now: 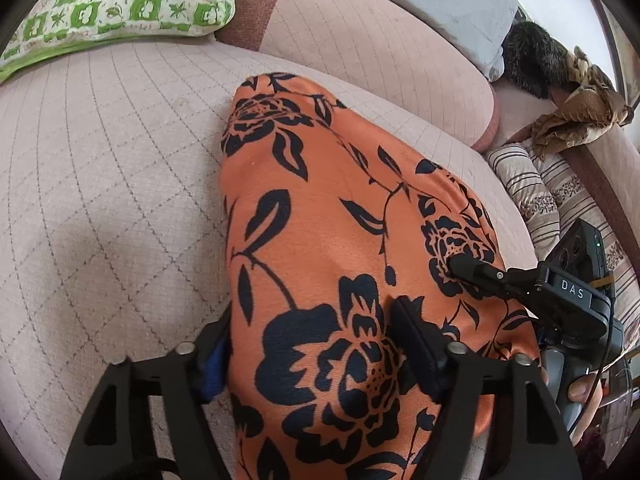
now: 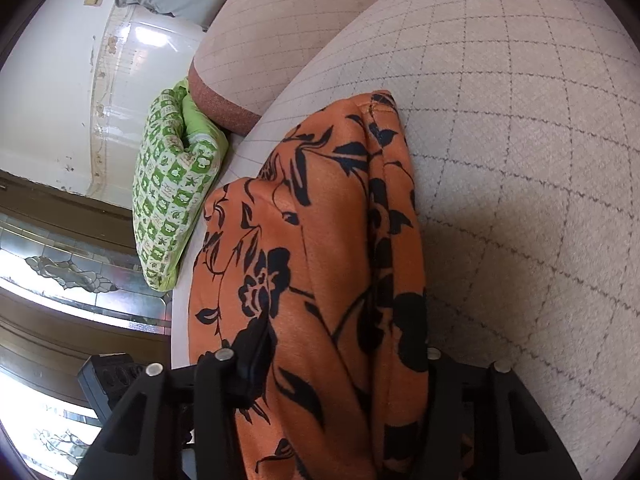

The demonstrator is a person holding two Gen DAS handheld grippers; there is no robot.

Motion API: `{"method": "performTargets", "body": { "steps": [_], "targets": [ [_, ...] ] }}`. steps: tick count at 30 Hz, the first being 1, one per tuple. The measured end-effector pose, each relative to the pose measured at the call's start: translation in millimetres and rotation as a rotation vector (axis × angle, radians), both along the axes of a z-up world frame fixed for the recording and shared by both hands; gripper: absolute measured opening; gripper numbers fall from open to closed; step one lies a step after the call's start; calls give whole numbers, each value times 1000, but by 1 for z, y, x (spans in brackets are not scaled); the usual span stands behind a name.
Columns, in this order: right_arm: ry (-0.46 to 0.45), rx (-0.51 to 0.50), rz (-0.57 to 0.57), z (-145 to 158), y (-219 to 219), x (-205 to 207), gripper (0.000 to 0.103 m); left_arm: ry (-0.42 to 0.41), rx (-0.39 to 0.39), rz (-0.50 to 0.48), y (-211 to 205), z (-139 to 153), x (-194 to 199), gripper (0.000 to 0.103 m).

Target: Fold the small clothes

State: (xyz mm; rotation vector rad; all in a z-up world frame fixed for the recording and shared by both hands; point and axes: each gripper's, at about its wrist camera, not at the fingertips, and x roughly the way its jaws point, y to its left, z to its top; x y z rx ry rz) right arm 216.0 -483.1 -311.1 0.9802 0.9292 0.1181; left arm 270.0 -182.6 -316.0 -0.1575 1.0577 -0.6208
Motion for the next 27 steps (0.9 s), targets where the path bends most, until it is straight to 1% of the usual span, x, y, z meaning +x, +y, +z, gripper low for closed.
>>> {"method": "performTargets", "body": {
  "steps": [1, 2, 3, 7, 11, 15, 27],
  "targets": [
    [-2, -5, 0, 1, 1, 1, 49, -10, 1, -3, 2, 2, 0, 63],
    [-7, -10, -1, 3, 2, 1, 48, -23, 5, -8, 2, 4, -1, 60],
    [-13, -14, -1, 5, 2, 1, 48, -33, 9, -11, 2, 6, -2, 55],
    [-35, -43, 1, 16, 7, 0, 46, -40, -5, -11, 9, 11, -2, 47],
    [-58, -68, -3, 27, 14, -1, 46, -66, -8, -5, 19, 19, -8, 45],
    [-93, -64, 10, 38, 24, -3, 46, -99, 3, 16, 26, 30, -16, 44],
    [-165, -60, 70, 63, 71, -7, 46, -163, -14, 91, 81, 58, -35, 44]
  ]
}}
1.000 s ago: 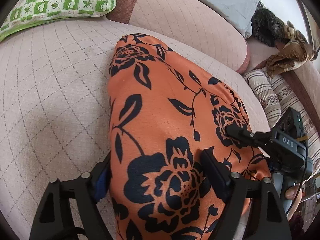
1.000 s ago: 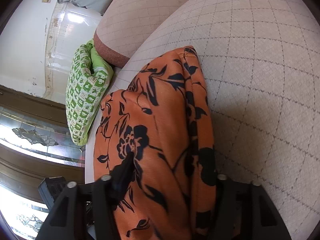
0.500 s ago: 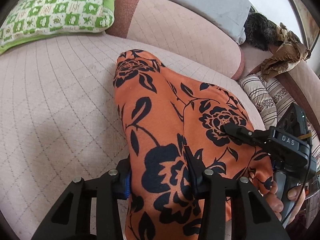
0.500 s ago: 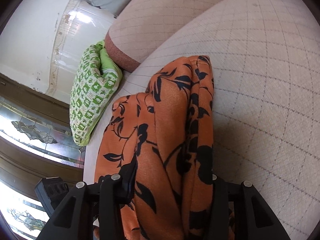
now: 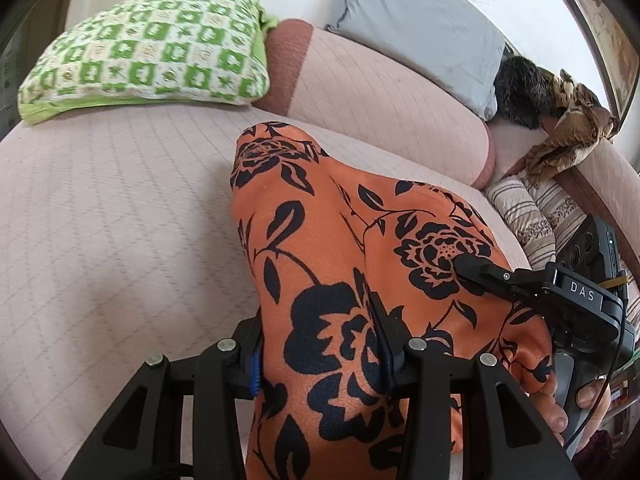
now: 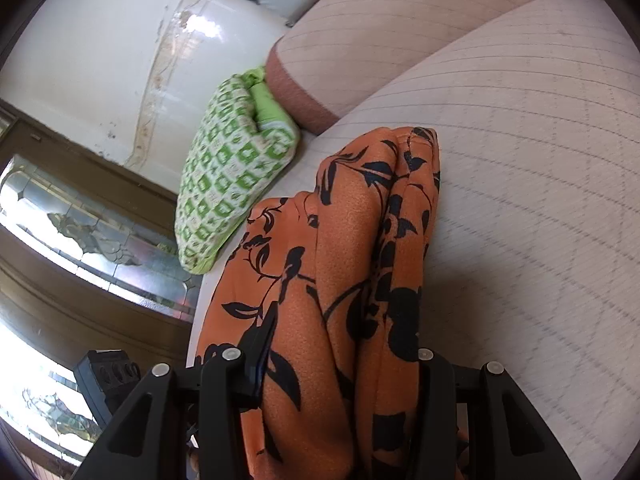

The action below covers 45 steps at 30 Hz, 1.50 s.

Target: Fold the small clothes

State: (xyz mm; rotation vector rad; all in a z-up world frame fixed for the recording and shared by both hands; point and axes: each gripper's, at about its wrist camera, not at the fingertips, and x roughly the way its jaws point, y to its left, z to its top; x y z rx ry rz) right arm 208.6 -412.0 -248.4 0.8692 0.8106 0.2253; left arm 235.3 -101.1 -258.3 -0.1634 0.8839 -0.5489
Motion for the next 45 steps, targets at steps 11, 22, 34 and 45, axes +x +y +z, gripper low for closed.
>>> {"method": "performTargets", "body": {
  "steps": [11, 22, 34, 45],
  "targets": [
    [-38, -23, 51, 17, 47, -23, 46, -33, -5, 37, 42, 13, -26, 44],
    [-32, -40, 41, 20, 62, -61, 46, -53, -1, 45, 54, 14, -53, 44],
    [3, -42, -4, 15, 63, -95, 46, -110, 62, 24, 40, 14, -80, 44],
    [11, -58, -13, 15, 66, -101, 46, -107, 77, 28, 43, 14, -91, 44]
  ]
}}
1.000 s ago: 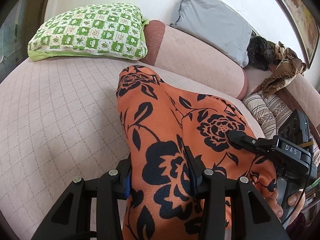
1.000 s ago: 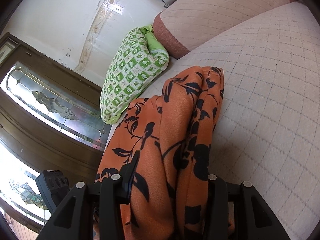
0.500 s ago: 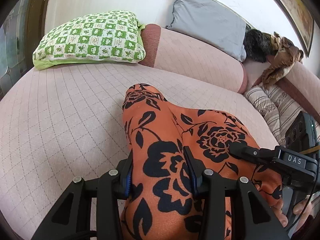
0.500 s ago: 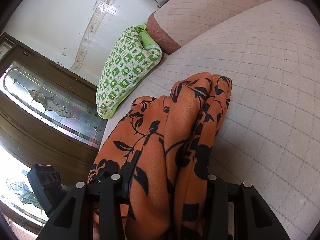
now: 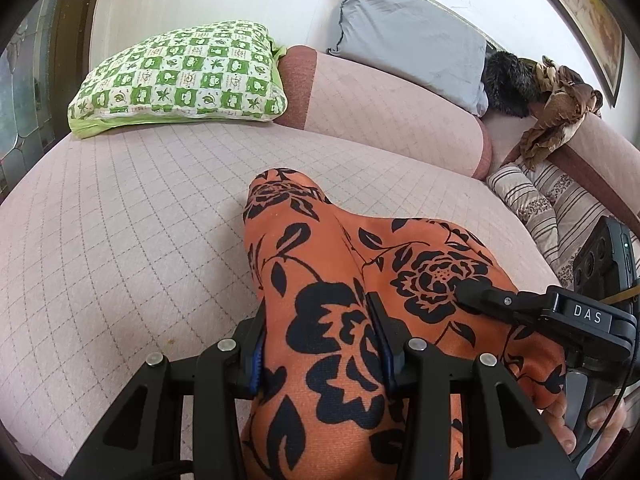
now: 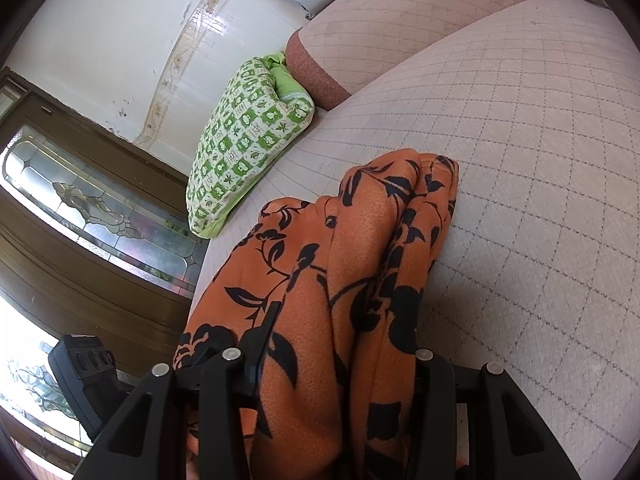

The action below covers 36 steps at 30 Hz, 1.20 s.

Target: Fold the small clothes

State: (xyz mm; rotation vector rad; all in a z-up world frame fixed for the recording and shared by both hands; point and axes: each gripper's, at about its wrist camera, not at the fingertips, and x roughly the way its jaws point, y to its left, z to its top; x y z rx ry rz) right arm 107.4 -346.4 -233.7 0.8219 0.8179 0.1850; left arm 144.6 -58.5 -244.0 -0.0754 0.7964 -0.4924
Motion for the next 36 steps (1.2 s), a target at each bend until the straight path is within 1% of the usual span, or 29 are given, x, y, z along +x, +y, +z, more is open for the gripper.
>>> {"method": "performTargets", "body": {
  "steps": [15, 24, 30, 33, 36],
  "targets": [
    [-6, -37, 23, -3, 9, 8, 46, 16, 19, 41, 1, -7, -2, 44],
    [8, -59, 30, -7, 9, 13, 46, -4, 69, 43, -8, -9, -4, 44],
    [24, -68, 39, -13, 8, 13, 46, -5, 86, 44, -11, -10, -5, 44],
    [41, -72, 39, -19, 6, 13, 46, 4, 102, 43, -11, -13, -4, 45],
    [59, -77, 44, -24, 6, 13, 46, 32, 113, 52, -9, -16, -1, 45]
  ]
}}
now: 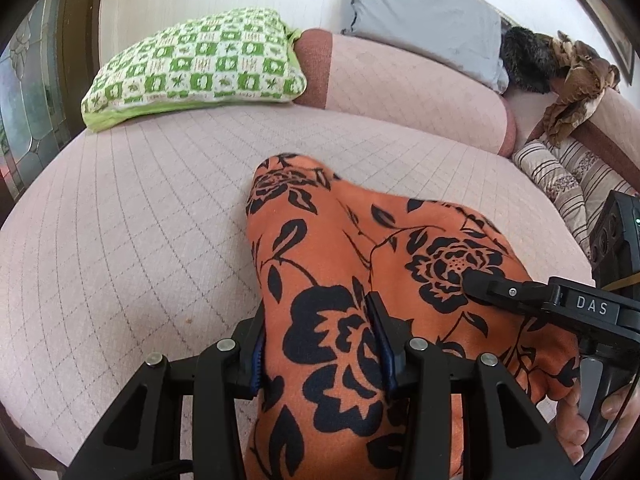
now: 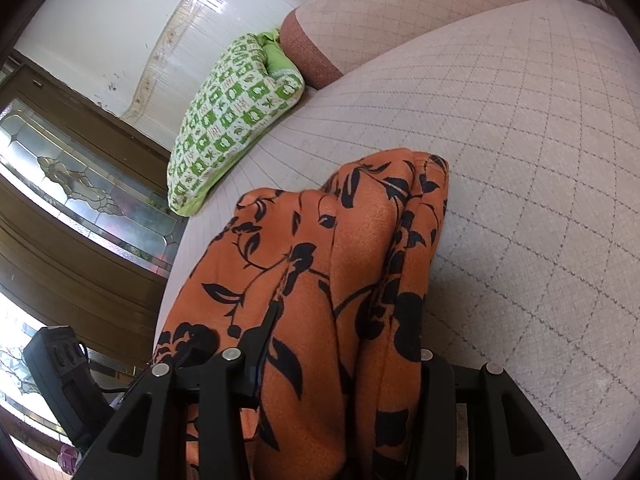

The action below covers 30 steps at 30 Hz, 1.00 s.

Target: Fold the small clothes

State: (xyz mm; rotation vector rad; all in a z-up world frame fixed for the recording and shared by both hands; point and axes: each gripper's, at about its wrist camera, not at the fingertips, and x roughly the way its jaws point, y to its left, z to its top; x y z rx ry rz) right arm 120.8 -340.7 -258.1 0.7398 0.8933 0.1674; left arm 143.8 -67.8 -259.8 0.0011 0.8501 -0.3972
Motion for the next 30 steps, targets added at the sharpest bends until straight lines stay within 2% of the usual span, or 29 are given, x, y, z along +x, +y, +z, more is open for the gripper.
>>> {"method": "performTargets", "body": {
  "steps": [8, 14, 18, 30],
  "targets": [
    [41, -26, 12, -11, 0, 6, 46, 21, 22, 3, 2, -3, 2, 46],
    [60, -34, 13, -17, 0, 7, 49, 33, 40, 5, 4, -9, 3, 50],
    [81, -33, 3, -24, -2, 10, 56, 22, 62, 0, 2, -11, 1, 53],
    [68, -25, 17, -28, -7, 8, 58, -15, 107, -4, 2, -16, -2, 64]
  ]
}}
